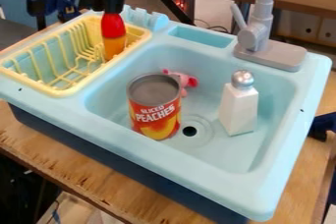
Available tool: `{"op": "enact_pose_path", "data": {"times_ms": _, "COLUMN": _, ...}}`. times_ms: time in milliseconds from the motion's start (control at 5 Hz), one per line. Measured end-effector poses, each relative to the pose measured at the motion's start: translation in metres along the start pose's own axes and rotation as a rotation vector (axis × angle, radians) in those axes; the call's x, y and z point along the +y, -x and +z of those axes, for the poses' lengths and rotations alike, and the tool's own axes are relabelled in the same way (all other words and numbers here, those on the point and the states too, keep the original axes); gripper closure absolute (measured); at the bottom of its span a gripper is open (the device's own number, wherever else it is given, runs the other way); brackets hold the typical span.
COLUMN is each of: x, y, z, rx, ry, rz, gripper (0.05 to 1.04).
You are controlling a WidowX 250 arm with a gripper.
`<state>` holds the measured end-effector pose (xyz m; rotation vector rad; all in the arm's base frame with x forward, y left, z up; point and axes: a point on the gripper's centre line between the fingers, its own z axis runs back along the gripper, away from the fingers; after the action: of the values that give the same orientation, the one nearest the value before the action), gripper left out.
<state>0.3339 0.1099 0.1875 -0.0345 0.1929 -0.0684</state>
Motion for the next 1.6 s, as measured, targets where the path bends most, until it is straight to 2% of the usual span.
{"op": "enact_pose_path", "data": {"times_ms": 200, "x": 0.002, "y": 0.017, "z": 0.000, "rx": -0.001, "ry": 0.043, "rz": 0.064, "gripper": 0.748}}
{"op": "enact_pose_path", "data": {"times_ms": 400, "x": -0.005, "y": 0.044, "z": 0.011, "rx": 0.000, "ry": 0.042, "rz": 0.152, "gripper": 0.748}}
{"op": "enact_pose_path", "data": {"times_ms": 600, "x": -0.001, "y": 0.071, "z": 0.005, "rx": 0.053, "ry": 0.030, "rz": 0.243, "gripper": 0.748}}
{"op": "enact_pose_path", "data": {"times_ms": 800, "x": 0.017, "y": 0.083, "z": -0.010, "rx": 0.063, "ry": 0.041, "rz": 0.307, "gripper": 0.748}}
{"op": "enact_pose_path", "data": {"times_ms": 1000, "x": 0.031, "y": 0.080, "z": -0.014, "rx": 0.011, "ry": 0.054, "rz": 0.312, "gripper": 0.748}}
{"op": "enact_pose_path", "data": {"times_ms": 1200, "x": 0.038, "y": 0.075, "z": -0.020, "rx": -0.004, "ry": 0.061, "rz": 0.299, "gripper": 0.748}}
{"op": "enact_pose_path", "data": {"times_ms": 1400, "x": 0.038, "y": 0.074, "z": -0.020, "rx": -0.006, "ry": 0.059, "rz": 0.306, "gripper": 0.748}}
{"op": "enact_pose_path", "data": {"times_ms": 1600, "x": 0.038, "y": 0.075, "z": -0.027, "rx": 0.022, "ry": 0.071, "rz": 0.317, "gripper": 0.685}}
